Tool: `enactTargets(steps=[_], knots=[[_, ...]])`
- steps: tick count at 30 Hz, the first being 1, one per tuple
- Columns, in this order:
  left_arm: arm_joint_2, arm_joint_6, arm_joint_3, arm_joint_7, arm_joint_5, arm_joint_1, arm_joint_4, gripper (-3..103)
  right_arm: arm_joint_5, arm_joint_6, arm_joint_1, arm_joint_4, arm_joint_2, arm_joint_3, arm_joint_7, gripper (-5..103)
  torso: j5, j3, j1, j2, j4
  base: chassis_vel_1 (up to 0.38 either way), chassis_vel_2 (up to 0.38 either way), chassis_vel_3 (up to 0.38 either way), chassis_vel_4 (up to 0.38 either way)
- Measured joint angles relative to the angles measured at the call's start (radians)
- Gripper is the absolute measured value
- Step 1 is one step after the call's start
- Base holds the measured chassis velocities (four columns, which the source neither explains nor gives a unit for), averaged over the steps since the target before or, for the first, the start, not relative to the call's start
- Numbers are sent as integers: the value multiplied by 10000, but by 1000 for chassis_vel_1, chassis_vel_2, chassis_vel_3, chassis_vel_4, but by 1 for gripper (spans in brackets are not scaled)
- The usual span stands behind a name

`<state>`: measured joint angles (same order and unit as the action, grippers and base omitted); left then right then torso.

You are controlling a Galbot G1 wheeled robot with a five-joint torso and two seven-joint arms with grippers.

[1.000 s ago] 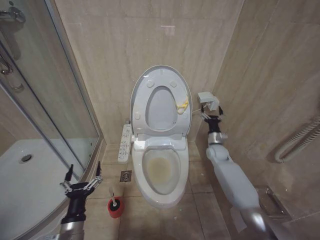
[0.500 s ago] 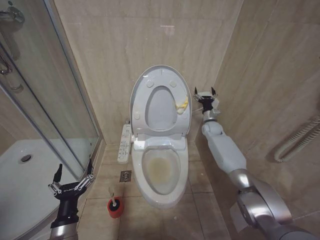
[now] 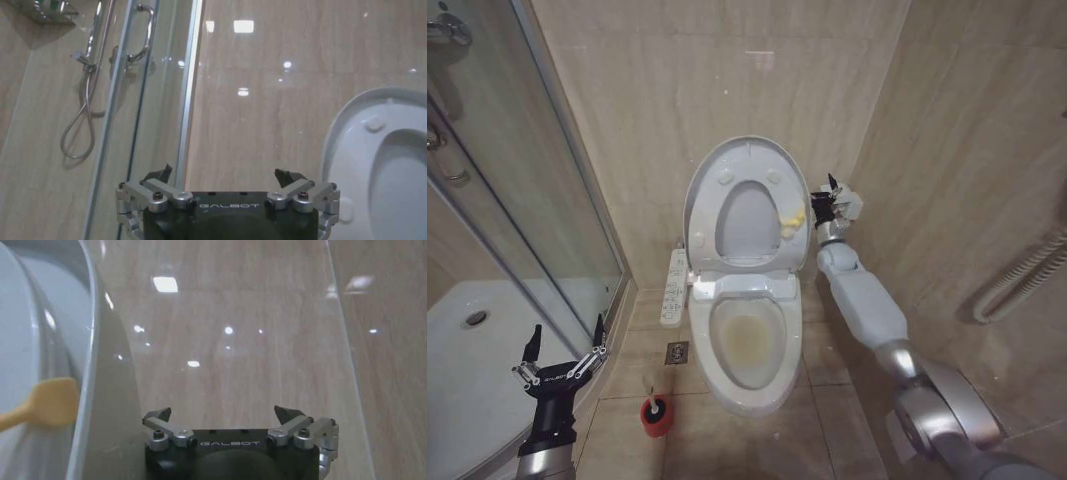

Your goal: Open the toilet lid, clean the toilet bowl with a toilet brush, close the toilet lid, and flush.

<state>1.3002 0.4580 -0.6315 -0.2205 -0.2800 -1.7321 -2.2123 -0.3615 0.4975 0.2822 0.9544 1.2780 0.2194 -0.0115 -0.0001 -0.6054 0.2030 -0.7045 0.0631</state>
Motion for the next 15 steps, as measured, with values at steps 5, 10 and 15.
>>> enactTargets(steps=[5,10,15], knots=[[-87,-16,274,-6,-50,334,430,100,-408,-58,1512,1910,-590,184,-107,100,3,1,-1,0,12,0,0,0,0],[-126,-64,564,-1,-40,702,877,100,-675,-86,3038,3661,-1121,551,-243,100,7,0,-1,0,13,0,0,0,0],[-125,-71,736,-3,-39,1040,1259,100,-831,-57,4624,5250,-1379,1003,-328,100,4,2,-1,0,10,0,0,0,0]])
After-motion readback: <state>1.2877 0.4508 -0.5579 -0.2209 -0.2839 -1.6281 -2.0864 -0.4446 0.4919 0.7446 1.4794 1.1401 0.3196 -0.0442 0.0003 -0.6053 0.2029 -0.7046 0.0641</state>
